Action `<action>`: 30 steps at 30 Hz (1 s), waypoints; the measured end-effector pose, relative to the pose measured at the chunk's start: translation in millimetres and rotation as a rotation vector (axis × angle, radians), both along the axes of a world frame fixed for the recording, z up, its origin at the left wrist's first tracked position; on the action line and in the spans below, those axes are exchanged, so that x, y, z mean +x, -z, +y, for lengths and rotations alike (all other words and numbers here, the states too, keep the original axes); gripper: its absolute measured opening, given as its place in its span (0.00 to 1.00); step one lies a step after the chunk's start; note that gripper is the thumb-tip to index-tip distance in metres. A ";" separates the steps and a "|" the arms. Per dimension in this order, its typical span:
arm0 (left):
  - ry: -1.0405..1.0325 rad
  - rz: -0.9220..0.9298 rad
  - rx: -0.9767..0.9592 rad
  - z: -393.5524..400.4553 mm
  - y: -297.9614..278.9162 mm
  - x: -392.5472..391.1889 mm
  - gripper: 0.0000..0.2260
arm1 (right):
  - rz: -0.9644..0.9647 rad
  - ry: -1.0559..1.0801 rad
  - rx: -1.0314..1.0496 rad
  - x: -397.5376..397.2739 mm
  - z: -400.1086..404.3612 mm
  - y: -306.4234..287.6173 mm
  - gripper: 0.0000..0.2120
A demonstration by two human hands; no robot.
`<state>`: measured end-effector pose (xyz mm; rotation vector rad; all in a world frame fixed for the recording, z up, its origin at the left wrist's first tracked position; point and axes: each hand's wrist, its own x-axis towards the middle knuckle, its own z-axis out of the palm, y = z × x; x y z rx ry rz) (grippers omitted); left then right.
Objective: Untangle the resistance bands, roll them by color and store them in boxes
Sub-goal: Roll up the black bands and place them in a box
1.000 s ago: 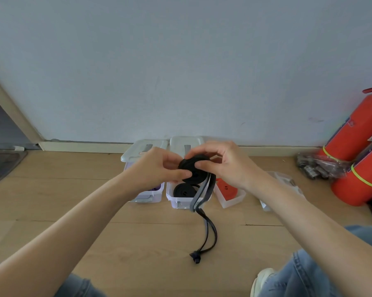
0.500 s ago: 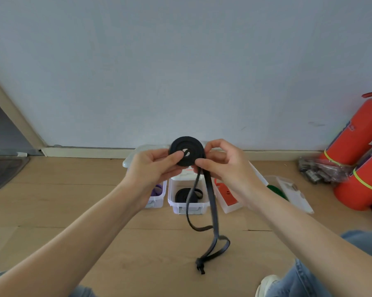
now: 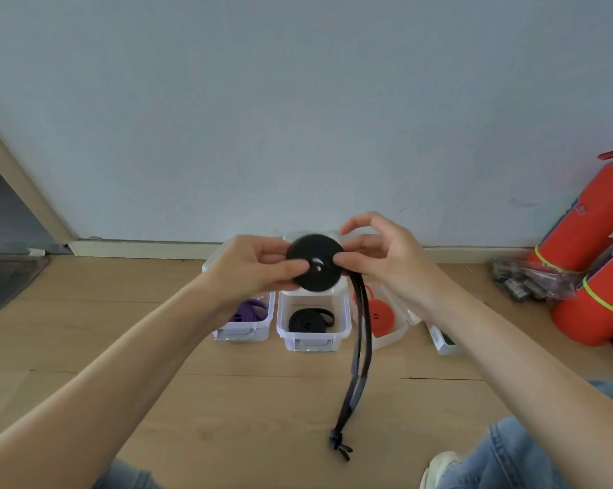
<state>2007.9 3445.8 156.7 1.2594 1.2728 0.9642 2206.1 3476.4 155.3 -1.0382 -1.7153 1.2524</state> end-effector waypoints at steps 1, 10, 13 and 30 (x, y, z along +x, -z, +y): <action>-0.052 -0.056 0.019 2.6 -3.3 -5.1 0.08 | 0.055 -0.007 -0.056 2.8 0.8 -1.2 0.10; -0.200 -0.373 0.011 1.2 6.9 4.1 0.11 | 0.226 0.008 -0.122 -15.7 -11.7 10.6 0.10; -0.129 -0.385 -0.036 -2.4 12.2 9.8 0.13 | 0.197 0.074 -0.086 -13.1 -12.1 11.9 0.10; -0.209 -0.123 0.066 4.6 -16.7 -12.7 0.06 | 0.213 -0.049 -0.165 -0.6 -2.7 0.5 0.05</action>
